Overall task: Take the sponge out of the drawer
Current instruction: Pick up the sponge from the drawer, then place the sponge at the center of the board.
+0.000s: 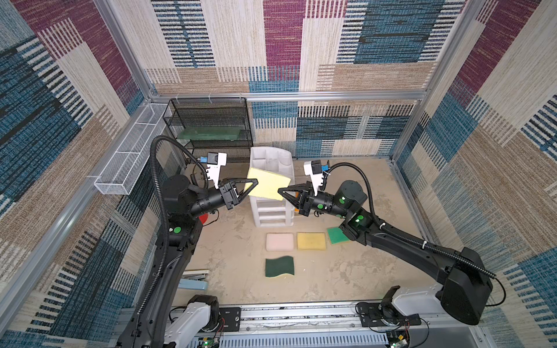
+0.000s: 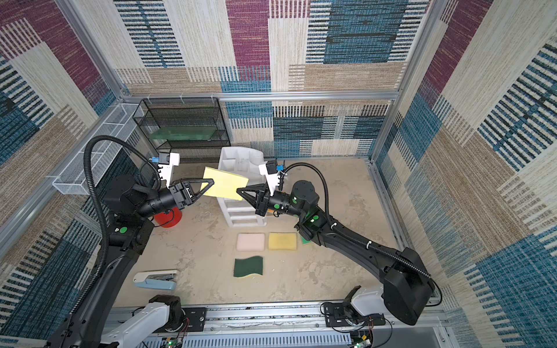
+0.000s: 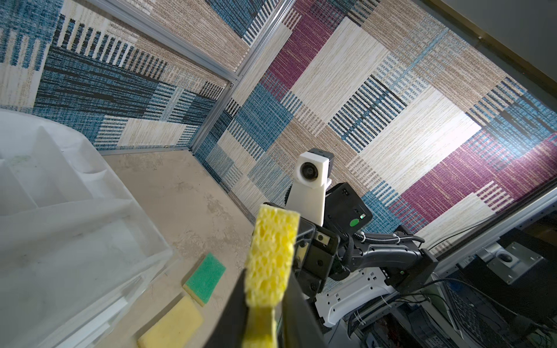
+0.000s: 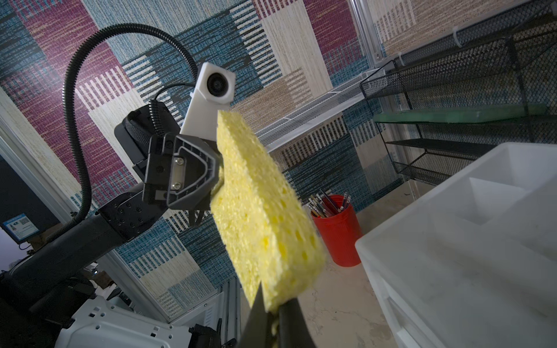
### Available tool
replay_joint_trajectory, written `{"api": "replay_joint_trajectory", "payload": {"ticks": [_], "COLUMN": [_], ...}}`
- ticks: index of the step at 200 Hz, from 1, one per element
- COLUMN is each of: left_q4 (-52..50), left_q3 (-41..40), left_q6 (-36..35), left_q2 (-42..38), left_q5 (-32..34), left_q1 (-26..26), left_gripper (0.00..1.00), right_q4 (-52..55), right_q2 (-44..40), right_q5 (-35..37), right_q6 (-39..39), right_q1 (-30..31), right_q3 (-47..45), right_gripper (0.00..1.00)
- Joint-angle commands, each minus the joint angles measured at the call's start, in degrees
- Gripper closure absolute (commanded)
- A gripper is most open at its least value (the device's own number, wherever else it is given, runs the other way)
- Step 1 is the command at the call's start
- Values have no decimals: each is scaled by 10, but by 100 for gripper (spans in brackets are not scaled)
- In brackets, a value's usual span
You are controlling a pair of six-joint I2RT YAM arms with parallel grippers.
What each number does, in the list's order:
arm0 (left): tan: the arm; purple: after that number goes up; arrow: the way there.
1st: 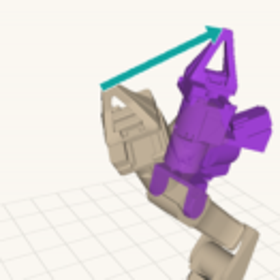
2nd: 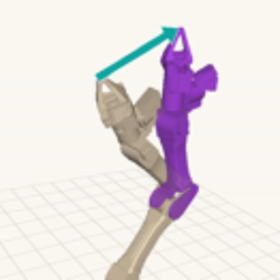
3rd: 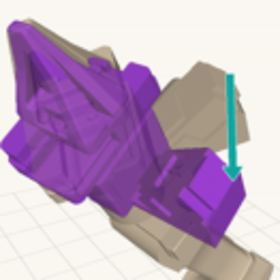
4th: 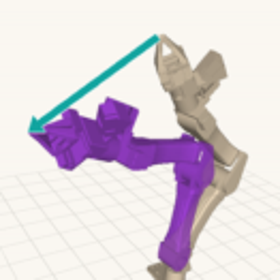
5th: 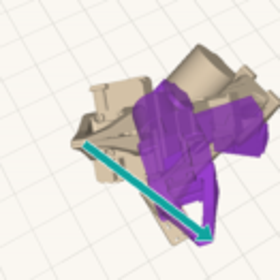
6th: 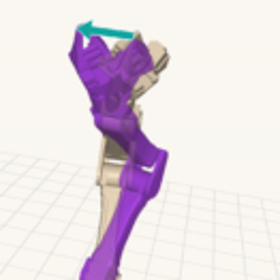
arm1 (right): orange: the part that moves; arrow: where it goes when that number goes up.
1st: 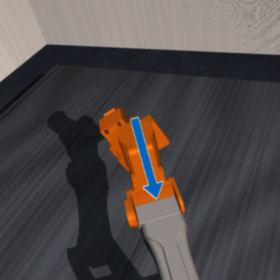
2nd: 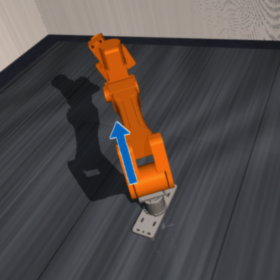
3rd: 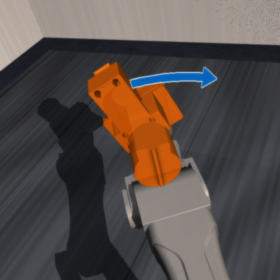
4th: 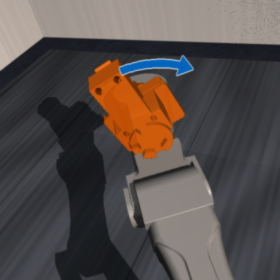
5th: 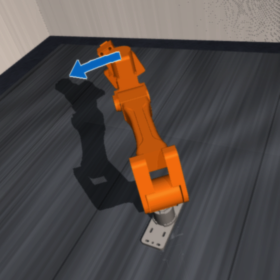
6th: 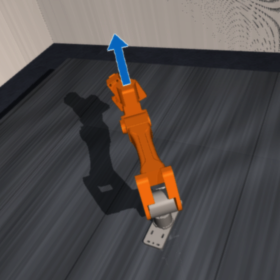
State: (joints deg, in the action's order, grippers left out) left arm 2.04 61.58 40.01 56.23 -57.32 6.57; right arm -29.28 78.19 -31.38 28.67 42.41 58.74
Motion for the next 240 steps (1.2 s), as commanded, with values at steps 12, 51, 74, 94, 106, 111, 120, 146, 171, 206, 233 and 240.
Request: {"api": "replay_joint_trajectory", "payload": {"ticks": [12, 51, 74, 94, 106, 111, 120, 146, 171, 206, 233, 240], "left_q4": [-56, -56, -65, -72, -75, -75, -76, -81, -79, -80, -85, -86], "left_q3": [11, 11, 10, 11, 12, 12, 12, 12, 11, 10, 12, 13], "left_q6": [-45, -38, -40, -45, -45, -44, -43, -47, -45, -46, -48, -48], "left_q2": [-4, -6, -9, -7, -5, -5, -3, -4, -3, -2, -4, -6], "left_q5": [26, 39, 54, 61, 62, 63, 64, 71, 70, 71, 74, 75], "left_q1": [-1, -14, -20, -21, -23, -23, -24, -24, -24, -25, -24, -25], "left_gripper": [0, 0, 0, 0, 0, 0, 0, 0, 0, 0, 0, 0], "right_q4": [100, 260, 305, 371, 402, 413, 431, 509, 565, 620, 655, 657], "right_q2": [-21, -105, -177, -230, -256, -264, -281, -317, -354, -371, -356, -350], "right_q5": [35, 87, 118, 158, 163, 166, 168, 158, 144, 111, 100, 101], "right_q6": [-47, -94, -72, -54, -47, -44, -36, -13, 6, 16, 22, 22], "right_q1": [-1, -21, -37, -42, -43, -43, -43, -43, -43, -37, -20, -15], "right_q3": [23, -25, -77, -108, -130, -139, -157, -190, -214, -246, -270, -277], "right_gripper": [100, 100, 100, 100, 100, 100, 100, 100, 100, 100, 100, 100]}}
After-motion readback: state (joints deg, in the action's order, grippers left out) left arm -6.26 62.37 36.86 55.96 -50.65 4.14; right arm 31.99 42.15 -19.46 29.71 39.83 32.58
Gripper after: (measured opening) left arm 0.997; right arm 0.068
